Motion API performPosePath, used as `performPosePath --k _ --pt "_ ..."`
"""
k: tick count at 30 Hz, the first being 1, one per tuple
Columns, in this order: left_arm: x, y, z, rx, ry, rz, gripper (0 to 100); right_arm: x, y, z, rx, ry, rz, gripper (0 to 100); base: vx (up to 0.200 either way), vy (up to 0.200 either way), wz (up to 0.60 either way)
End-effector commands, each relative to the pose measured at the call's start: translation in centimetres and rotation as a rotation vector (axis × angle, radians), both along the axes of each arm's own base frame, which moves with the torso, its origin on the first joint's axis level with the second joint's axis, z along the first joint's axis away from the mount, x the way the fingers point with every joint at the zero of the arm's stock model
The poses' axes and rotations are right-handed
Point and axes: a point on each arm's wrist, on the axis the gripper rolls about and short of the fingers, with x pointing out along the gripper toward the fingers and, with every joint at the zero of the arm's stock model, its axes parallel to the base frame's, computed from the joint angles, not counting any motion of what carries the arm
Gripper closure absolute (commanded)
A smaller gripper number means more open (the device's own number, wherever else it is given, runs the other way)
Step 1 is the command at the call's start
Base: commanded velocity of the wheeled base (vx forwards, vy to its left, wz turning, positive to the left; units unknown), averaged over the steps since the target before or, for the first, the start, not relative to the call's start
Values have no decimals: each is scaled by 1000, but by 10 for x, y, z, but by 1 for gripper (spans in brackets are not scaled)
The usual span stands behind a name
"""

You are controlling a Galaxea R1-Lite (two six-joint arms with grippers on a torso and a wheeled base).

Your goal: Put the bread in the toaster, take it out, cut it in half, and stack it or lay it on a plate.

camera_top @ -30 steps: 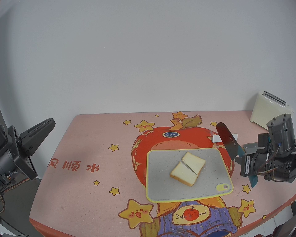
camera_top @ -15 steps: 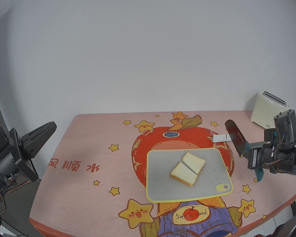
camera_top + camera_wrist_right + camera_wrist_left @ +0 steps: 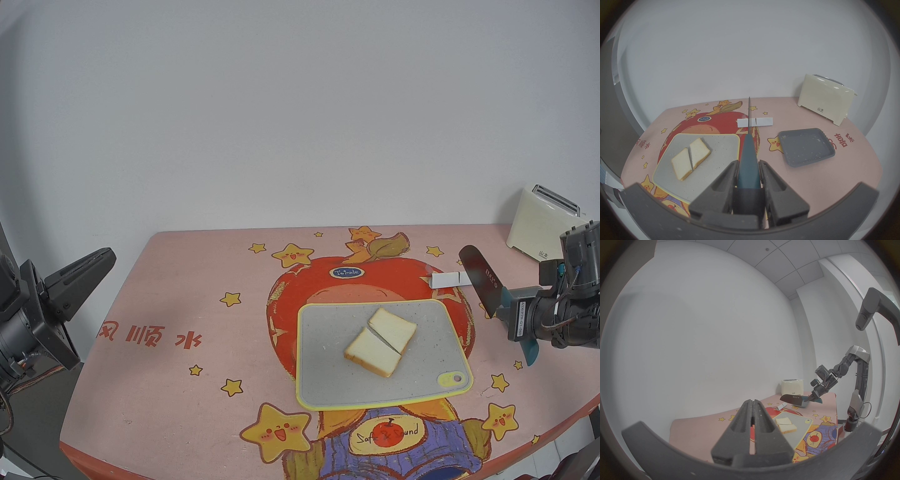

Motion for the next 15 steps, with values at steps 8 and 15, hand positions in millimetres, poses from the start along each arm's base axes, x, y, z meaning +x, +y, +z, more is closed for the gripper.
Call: performPosePath --k 8,15 --pt "0 0 -1 1 3 -1 100 2 0 -3 1 15 6 100 0 0 0" --pt "0 0 -1 1 3 -1 100 3 -2 -2 1 13 -5 100 0 0 0"
